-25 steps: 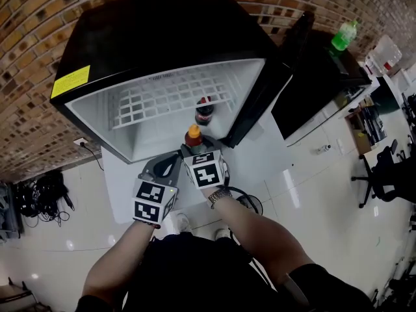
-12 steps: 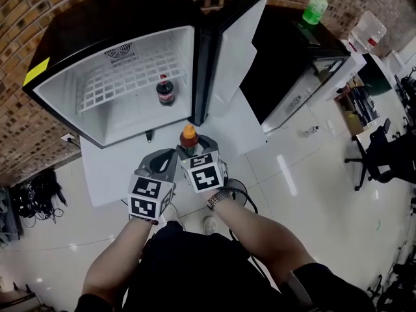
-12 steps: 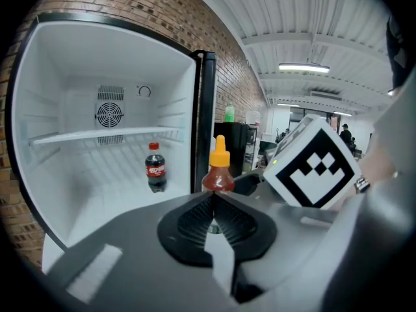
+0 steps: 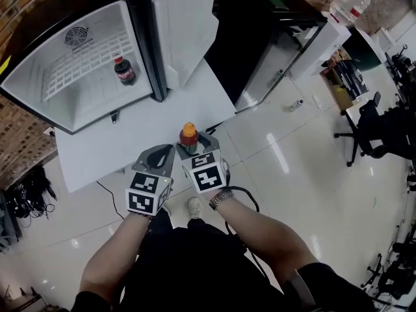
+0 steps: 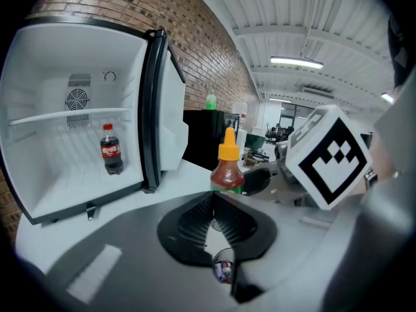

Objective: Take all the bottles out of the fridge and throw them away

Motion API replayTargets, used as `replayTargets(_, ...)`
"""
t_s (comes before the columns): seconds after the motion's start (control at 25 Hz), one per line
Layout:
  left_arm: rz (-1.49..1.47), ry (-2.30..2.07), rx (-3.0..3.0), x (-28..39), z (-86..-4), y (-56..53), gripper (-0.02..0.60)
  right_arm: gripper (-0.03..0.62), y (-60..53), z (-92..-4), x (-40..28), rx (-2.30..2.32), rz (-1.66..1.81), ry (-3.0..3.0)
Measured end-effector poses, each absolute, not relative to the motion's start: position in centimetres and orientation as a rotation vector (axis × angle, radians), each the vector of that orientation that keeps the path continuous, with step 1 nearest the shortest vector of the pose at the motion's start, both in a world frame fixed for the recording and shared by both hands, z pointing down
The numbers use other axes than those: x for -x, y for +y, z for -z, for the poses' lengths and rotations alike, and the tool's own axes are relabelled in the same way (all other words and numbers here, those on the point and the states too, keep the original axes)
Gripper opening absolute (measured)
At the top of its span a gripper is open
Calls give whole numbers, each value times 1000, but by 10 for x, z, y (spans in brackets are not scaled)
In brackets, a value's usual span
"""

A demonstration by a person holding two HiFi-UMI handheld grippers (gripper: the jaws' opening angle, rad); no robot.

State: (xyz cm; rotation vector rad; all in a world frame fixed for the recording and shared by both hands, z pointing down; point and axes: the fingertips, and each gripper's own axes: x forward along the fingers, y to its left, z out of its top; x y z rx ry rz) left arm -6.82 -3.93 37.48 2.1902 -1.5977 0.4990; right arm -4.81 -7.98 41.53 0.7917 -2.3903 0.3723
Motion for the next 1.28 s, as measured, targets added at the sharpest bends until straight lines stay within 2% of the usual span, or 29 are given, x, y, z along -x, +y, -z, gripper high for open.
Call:
replayTargets(0.56,-661,-1353,-2162,-32,-470,-24,3,267,-51,-523,-80,-880,-625,-2196)
replayTargets(1.28,-776,-1063,-2077,-72,-650,-24,3,267,-11,-727,-122,-931,-1012,-1898)
